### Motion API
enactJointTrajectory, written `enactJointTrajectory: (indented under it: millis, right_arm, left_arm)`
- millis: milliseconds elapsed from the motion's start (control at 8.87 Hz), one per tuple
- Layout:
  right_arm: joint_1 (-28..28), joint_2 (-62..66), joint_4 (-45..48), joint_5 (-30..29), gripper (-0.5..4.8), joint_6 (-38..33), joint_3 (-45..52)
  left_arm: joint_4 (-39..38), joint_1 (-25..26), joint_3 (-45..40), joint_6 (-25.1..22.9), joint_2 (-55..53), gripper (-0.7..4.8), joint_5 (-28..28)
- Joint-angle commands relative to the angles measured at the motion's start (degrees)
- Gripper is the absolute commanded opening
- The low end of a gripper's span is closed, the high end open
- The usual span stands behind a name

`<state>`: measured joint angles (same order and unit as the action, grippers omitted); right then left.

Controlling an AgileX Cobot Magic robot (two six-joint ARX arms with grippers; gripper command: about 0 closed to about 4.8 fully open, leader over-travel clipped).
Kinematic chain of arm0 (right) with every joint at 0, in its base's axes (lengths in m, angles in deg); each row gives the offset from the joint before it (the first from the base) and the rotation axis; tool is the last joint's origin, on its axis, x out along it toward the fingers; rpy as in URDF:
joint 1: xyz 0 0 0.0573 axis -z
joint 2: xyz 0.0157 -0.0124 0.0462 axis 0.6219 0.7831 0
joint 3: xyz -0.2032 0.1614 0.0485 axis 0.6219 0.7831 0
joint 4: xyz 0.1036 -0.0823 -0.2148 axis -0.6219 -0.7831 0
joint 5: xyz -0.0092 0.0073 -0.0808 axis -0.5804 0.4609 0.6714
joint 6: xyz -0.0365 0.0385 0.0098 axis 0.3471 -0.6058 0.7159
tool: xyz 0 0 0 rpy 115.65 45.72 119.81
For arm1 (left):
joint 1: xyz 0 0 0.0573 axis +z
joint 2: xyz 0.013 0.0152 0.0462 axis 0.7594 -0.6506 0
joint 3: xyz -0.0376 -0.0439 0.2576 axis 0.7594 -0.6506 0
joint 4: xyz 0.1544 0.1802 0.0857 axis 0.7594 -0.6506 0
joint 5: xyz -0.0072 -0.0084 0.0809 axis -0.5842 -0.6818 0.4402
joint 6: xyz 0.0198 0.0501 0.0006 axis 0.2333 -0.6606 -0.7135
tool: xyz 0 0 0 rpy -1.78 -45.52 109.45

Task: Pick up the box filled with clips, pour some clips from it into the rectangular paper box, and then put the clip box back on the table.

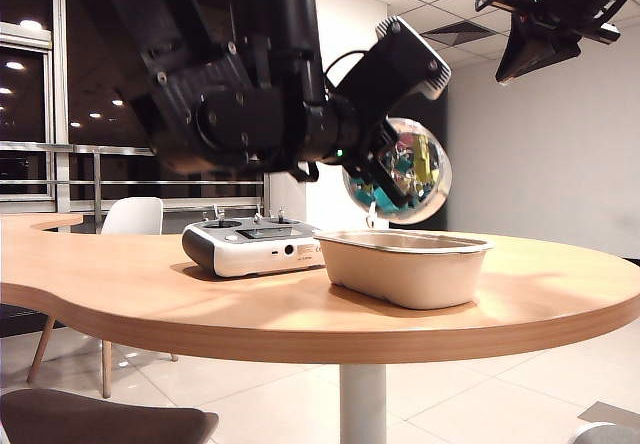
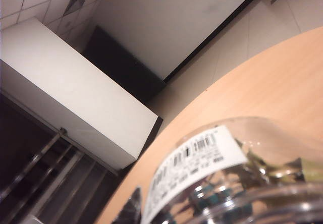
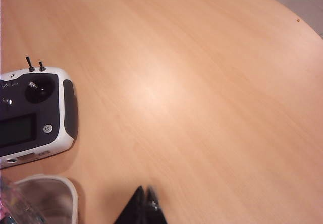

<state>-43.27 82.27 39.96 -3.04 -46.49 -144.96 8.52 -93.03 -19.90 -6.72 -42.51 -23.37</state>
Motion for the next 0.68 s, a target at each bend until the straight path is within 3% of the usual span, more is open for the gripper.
enactJointTrajectory:
  millis: [113,451,563,676]
  right_arm:
    - [-0.02,-0.28,0.02,-0.37,-0.05,-0.2,-0.13]
    - [-0.02,-0.28,-0.48,-0.37,-0.05,-0.22,-0.13]
    - [-0.02,-0.28,-0.55,-0.37,-0.05,-0.22,-0.13]
    - [-0.02,-0.28,-0.7,-0.37,-0.05,-0.22,-0.13]
  left_arm:
    - [1.29,-0.22,0.22,20.57,0.15,-0.06,9.11]
    - [-5.51,-0.22,0.22,38.21,0.17,-0.06,9.14]
    - [-9.64,-0.22,0.24,48.7,0.2,-0.06,9.16]
    - [-10.14,-0.22,0.28,55.65,0.2,-0.06,9.16]
